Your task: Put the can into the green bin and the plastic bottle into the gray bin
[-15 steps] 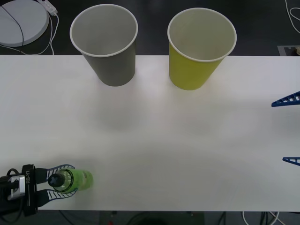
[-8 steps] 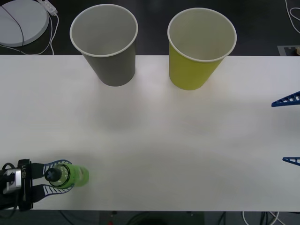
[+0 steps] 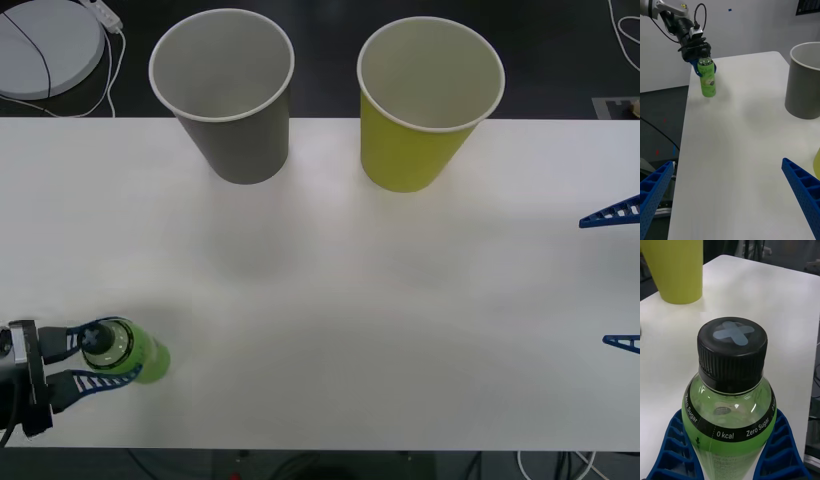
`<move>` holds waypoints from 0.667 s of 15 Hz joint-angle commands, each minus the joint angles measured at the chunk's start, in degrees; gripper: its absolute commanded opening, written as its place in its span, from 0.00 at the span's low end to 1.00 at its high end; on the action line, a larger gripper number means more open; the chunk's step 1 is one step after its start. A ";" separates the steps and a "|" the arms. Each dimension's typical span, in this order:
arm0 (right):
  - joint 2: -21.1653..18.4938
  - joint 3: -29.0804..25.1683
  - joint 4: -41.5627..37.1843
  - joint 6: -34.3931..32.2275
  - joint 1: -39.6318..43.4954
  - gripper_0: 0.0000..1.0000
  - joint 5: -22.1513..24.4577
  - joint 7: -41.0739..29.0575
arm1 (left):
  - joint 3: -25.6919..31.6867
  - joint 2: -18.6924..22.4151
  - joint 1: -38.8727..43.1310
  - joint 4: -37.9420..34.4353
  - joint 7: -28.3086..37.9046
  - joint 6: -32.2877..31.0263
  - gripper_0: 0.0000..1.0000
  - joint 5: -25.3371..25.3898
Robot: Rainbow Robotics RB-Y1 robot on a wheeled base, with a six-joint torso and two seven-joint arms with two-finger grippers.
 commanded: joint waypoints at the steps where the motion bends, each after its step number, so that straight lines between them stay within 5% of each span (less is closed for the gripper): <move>1: 0.00 0.00 0.00 0.00 0.00 1.00 0.00 0.00 | 0.04 -0.01 2.81 -3.88 1.73 6.69 0.00 2.30; 10: 0.00 0.00 0.00 0.00 0.00 1.00 0.00 0.00 | 0.04 -0.01 8.26 -13.02 4.89 24.97 0.00 6.08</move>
